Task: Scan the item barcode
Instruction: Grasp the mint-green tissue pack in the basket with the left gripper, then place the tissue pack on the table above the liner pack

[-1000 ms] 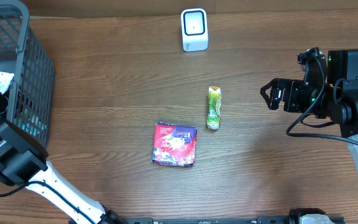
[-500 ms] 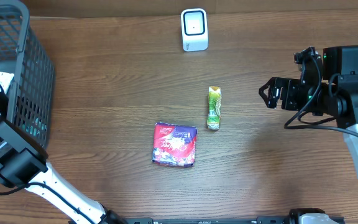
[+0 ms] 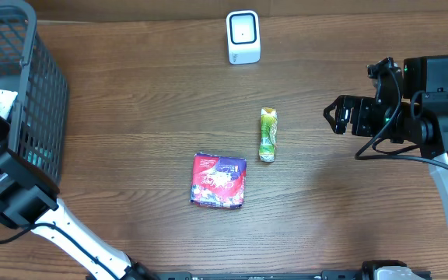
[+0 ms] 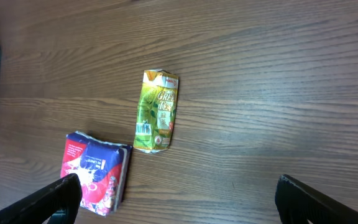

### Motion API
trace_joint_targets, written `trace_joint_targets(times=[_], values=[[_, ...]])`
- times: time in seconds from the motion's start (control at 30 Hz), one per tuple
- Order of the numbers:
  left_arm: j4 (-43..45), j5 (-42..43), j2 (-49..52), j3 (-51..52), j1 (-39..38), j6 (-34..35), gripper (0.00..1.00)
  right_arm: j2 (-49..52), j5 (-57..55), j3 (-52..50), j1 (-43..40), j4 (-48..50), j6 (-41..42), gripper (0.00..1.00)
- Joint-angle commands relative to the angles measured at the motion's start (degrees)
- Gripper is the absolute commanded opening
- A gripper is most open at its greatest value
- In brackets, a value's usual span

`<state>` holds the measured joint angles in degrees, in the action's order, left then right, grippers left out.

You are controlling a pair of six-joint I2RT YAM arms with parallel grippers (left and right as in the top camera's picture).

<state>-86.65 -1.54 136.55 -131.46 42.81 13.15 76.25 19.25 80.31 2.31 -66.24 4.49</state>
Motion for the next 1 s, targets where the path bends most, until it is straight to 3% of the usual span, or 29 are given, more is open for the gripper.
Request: trace_joint_targets(times=[0.0, 0.2, 0.37, 0.53, 0.7, 0.97], values=[[-5.25, 0.57, -2.43, -17.94, -0.79, 0.79, 0.10, -0.20, -0.02, 1.38, 0.26, 0.35, 0.24, 1.00], [-10.16, 6.10, -6.38, -40.87, -3.02, 0.11, 0.19, -0.20, -0.02, 1.38, 0.26, 0.33, 0.24, 1.00], [-10.16, 6.12, -15.15, -44.96, -8.02, -0.57, 0.20, -0.20, -0.02, 1.38, 0.26, 0.28, 0.24, 1.00], [-10.16, 9.33, -20.94, -44.70, -19.02, -3.04, 0.19, -0.20, -0.04, 1.38, 0.26, 0.61, 0.24, 1.00], [-10.16, 8.39, -21.18, -37.44, -34.36, -5.03, 0.22, -0.20, -0.04, 1.38, 0.26, 1.40, 0.22, 1.00], [-8.57, 0.74, -20.57, -5.22, -49.48, -1.46, 0.21, -0.17, -0.07, 1.38, 0.26, 1.42, 0.20, 1.00]])
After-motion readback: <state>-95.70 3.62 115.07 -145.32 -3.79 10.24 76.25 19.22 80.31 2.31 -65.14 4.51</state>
